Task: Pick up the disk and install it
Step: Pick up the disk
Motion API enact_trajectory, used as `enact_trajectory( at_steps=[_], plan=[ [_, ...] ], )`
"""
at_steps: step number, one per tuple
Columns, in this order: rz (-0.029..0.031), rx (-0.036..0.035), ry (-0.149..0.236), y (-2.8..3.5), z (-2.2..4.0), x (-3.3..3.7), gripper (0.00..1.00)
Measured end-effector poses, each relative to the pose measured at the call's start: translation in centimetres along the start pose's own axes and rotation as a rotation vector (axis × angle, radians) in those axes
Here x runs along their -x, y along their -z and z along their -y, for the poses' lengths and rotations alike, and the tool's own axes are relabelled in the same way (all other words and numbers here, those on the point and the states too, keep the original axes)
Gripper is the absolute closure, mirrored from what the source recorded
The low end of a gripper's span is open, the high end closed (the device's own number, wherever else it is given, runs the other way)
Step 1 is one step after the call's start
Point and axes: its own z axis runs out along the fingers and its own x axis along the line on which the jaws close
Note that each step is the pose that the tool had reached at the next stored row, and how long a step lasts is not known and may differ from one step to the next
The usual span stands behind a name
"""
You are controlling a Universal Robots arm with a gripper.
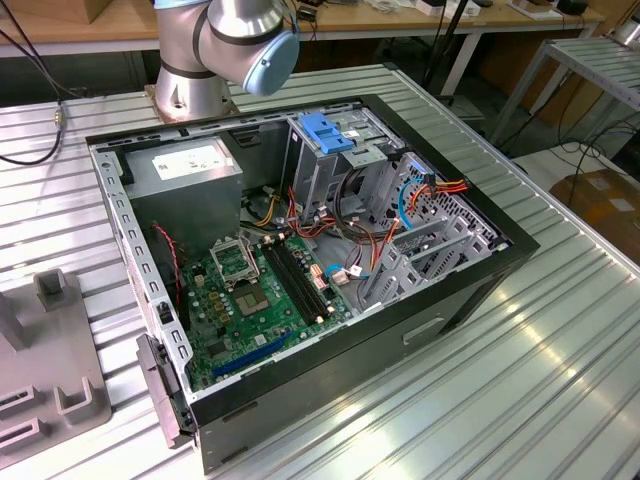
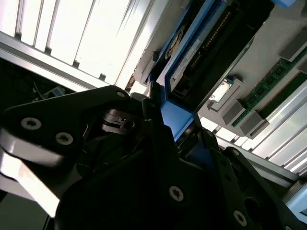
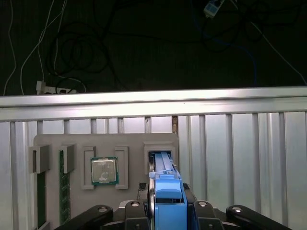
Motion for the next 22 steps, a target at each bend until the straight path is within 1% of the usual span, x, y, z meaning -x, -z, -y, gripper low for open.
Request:
enact_trajectory(
  at_steps=[16,19,21,22],
  plan=[
    [0.0003,-0.0005,0.000,0.01,0.00,0.00,0.63],
    [0.0002,-0.0003,0.000,0.38,0.00,0.00,0.63],
    [0.0002,-0.0003,0.000,0.76,0.00,0.00,0.63],
    [0.0002,-0.0003,0.000,1.07,0.00,0.00,0.63]
  ],
)
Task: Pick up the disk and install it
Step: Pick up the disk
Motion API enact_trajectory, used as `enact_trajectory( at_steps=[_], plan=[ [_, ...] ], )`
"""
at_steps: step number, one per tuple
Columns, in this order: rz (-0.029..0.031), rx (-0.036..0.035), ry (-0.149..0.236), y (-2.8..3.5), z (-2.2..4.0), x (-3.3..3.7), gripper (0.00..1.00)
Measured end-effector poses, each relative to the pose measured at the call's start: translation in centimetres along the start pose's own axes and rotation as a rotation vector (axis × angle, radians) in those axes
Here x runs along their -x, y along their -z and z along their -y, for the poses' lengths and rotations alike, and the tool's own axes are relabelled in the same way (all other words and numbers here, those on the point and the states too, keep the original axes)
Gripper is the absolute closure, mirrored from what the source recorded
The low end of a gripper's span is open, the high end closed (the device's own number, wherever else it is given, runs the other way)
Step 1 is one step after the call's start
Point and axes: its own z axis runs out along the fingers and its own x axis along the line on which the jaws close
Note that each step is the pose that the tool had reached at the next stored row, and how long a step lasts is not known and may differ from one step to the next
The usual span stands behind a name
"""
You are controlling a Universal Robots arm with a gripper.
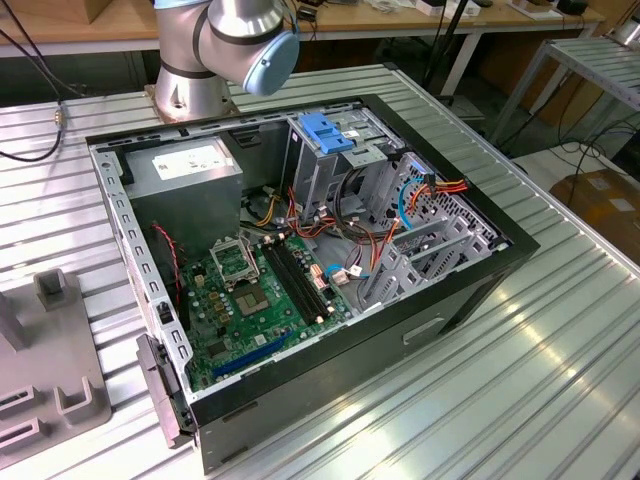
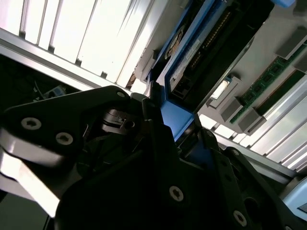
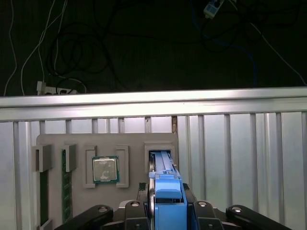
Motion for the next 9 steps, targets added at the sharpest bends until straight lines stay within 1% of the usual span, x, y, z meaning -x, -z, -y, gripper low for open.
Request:
enact_trajectory(
  at_steps=[2,3,5,9],
  plan=[
    [0.0000,0.0001,0.000,0.45,0.00,0.00,0.63],
    [0.0000,0.0001,0.000,0.87,0.00,0.00,0.63],
    [0.0000,0.0001,0.000,1.39,0.00,0.00,0.63],
    [0.0000,0.0002,0.000,1.95,-0.01,0.00,0.63]
  ],
)
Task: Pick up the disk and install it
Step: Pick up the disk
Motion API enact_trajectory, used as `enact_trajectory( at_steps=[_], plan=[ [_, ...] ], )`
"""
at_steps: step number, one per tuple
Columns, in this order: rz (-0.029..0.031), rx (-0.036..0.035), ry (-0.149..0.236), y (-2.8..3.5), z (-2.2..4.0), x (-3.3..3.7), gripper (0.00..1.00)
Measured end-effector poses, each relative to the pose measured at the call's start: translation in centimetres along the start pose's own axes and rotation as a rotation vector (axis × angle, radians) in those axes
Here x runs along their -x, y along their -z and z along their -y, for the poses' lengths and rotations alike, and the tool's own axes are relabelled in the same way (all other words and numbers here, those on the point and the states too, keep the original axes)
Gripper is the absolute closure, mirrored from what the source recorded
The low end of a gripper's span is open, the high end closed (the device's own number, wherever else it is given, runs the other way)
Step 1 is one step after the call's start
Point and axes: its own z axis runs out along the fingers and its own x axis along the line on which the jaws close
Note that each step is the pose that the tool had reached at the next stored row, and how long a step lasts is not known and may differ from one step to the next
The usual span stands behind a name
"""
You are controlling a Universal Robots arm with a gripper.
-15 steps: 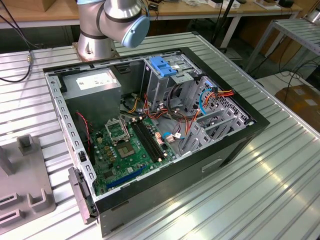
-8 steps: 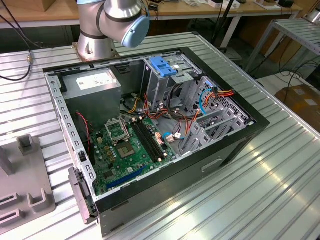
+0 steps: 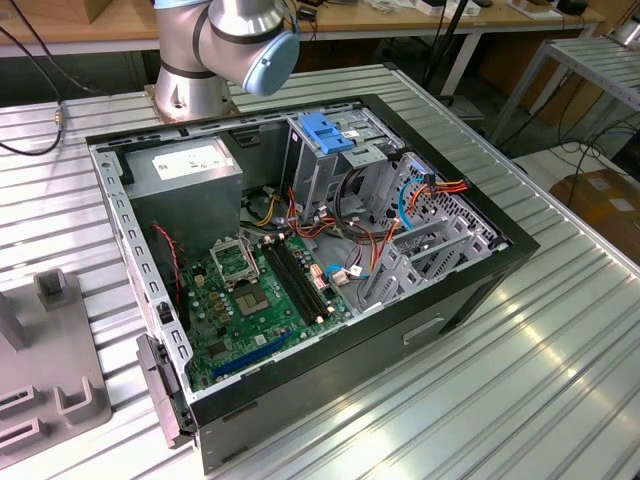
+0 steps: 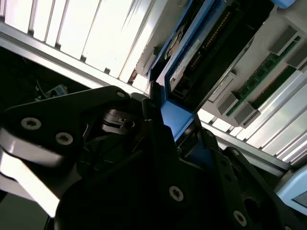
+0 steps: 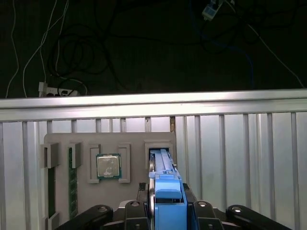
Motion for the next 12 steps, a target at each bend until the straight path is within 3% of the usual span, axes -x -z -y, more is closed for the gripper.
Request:
enact_trajectory(
  at_steps=[3,12],
  plan=[
    [0.0001,-0.0001,0.000,0.94,0.00,0.00,0.63],
    [0.0000,-0.0001,0.000,2.58,-0.01,-0.01,0.63]
  ],
)
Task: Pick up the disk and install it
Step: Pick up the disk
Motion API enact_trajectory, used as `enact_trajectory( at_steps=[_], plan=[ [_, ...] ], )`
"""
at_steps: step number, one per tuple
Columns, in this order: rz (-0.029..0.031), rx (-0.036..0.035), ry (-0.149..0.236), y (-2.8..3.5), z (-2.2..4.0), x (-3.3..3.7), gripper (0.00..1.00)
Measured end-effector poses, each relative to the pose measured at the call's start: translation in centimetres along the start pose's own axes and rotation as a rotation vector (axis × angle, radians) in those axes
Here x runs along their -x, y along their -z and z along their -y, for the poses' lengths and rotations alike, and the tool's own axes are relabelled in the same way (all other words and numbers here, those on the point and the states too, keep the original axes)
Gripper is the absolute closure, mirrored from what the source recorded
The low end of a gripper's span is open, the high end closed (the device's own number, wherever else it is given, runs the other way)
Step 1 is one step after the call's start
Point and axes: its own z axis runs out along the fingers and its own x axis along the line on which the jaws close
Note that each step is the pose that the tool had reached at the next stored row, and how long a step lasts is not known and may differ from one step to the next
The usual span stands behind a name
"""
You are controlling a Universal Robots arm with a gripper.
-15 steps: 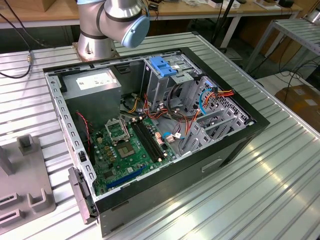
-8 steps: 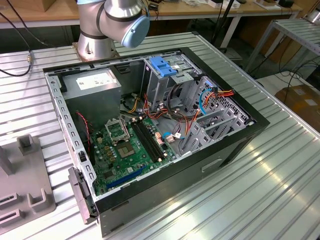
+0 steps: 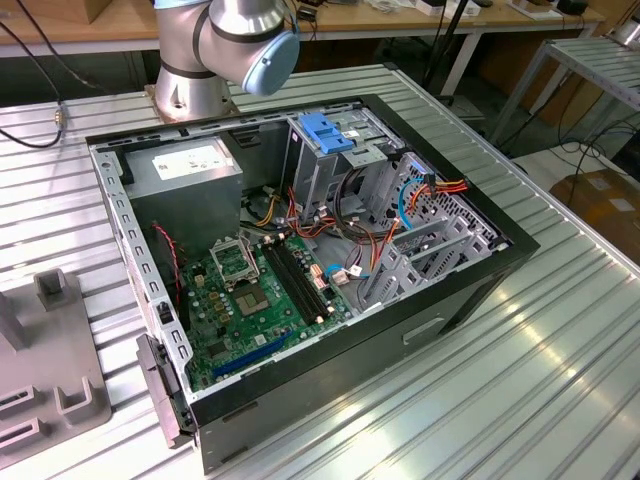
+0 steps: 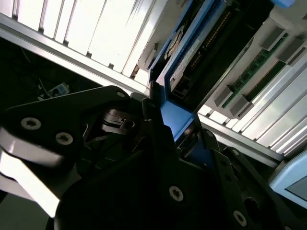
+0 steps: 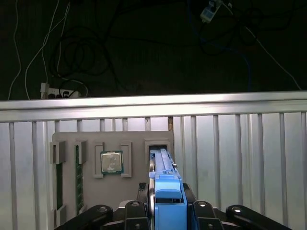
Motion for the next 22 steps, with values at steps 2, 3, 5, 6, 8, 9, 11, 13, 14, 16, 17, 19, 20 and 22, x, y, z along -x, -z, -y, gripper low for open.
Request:
enact_trajectory(
  at_steps=[2,3,5,6,8,9,11,13,14,16,17,19,20,22],
  plan=[
    [0.0000,0.0001,0.000,0.27,0.00,0.00,0.63],
    [0.0000,-0.0001,0.000,0.34,0.00,0.00,0.63],
    [0.0000,0.0000,0.000,0.49,0.00,0.00,0.63],
    [0.0000,0.0001,0.000,0.56,0.00,0.00,0.63],
    [0.0000,0.0000,0.000,0.76,0.00,0.00,0.63],
    [0.0000,-0.0001,0.000,0.82,0.00,0.00,0.63],
    [0.0000,0.0000,0.000,0.94,0.00,0.00,0.63],
    [0.0000,0.0000,0.000,1.05,0.00,0.00,0.63],
    [0.0000,0.0000,0.000,1.11,0.00,0.00,0.63],
    [0.0000,0.0000,0.000,1.24,0.00,0.00,0.63],
    [0.0000,0.0001,0.000,1.37,0.00,0.00,0.63],
    [0.0000,0.0000,0.000,1.55,0.00,0.00,0.63],
    [0.0000,0.0000,0.000,1.64,0.00,-0.01,0.63],
    [0.0000,-0.0001,0.000,1.87,0.00,-0.01,0.63]
  ],
)
